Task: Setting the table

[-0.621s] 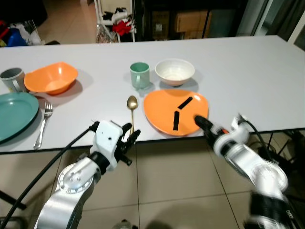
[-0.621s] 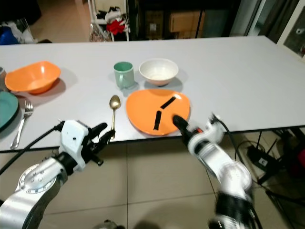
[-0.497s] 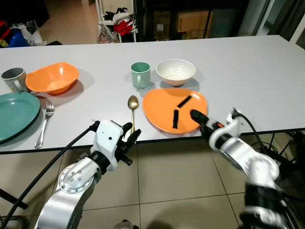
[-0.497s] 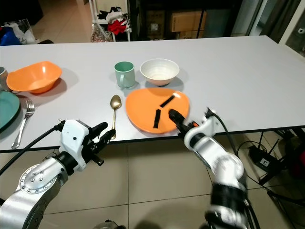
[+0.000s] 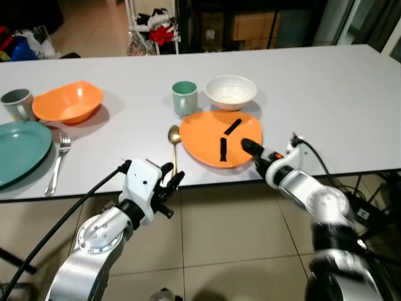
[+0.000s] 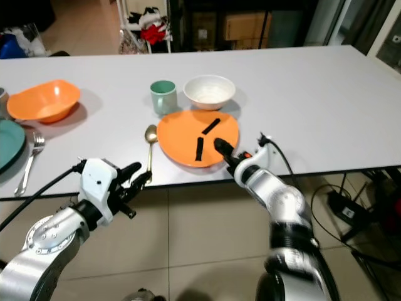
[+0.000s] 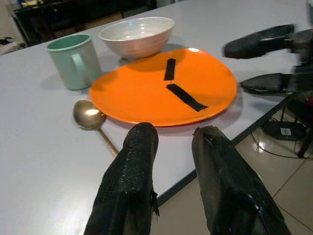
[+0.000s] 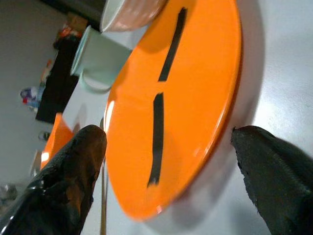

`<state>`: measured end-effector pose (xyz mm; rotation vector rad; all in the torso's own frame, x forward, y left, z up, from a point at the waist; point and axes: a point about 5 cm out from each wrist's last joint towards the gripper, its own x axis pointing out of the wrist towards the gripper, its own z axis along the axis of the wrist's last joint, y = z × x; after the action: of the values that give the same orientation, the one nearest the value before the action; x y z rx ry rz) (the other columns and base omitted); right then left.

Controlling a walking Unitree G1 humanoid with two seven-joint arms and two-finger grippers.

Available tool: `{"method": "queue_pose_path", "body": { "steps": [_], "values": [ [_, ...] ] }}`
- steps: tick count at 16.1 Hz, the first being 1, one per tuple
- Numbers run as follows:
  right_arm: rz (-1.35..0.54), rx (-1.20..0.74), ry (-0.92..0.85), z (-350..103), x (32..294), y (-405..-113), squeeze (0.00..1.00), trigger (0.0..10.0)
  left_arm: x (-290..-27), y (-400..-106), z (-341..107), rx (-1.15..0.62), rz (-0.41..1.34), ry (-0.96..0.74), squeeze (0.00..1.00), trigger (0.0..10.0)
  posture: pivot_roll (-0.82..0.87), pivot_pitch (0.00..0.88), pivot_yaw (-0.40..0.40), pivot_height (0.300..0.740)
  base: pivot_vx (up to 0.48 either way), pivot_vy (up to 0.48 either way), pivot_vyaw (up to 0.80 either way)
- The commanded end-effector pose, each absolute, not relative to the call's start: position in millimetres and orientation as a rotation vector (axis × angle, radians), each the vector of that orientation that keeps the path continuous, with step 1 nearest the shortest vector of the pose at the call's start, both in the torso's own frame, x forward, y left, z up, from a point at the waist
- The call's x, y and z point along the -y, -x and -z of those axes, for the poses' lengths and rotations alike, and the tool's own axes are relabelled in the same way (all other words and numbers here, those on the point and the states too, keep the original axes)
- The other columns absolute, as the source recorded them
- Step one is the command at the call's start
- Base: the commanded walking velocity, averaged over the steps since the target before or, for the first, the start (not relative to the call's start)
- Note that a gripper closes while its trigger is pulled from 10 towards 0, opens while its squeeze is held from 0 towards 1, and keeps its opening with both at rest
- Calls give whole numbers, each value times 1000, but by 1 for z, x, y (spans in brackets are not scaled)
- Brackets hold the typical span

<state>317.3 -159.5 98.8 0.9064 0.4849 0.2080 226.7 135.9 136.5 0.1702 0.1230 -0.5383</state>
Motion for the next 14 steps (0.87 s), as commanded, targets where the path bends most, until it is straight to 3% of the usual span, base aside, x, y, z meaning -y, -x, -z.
{"method": "queue_pose_path", "body": {
  "steps": [1, 4, 8, 12, 14],
  "values": [
    [-233, -462, -871, -108, 166, -307, 1000, 10000, -138, -224, -138, -116, 531, -175, 0, 10000, 114, 0, 40, 740, 0, 0, 0],
    [-278, -404, -685, -126, 176, -274, 1000, 10000, -138, -224, -140, -102, 479, -134, 0, 10000, 102, 0, 51, 740, 0, 0, 0],
    [-270, -196, -207, -165, 170, -228, 1000, 10000, -150, -221, -143, -84, 327, -100, 0, 10000, 82, 0, 70, 740, 0, 0, 0],
    [-217, -126, -89, -167, 160, -222, 1000, 10000, -150, -216, -158, -17, 248, -130, 0, 10000, 106, 0, 48, 740, 0, 0, 600],
    [-193, -117, -39, -160, 155, -227, 1000, 10000, -154, -227, -160, -11, 171, -146, 0, 10000, 118, 0, 36, 740, 0, 0, 800]
  ]
}}
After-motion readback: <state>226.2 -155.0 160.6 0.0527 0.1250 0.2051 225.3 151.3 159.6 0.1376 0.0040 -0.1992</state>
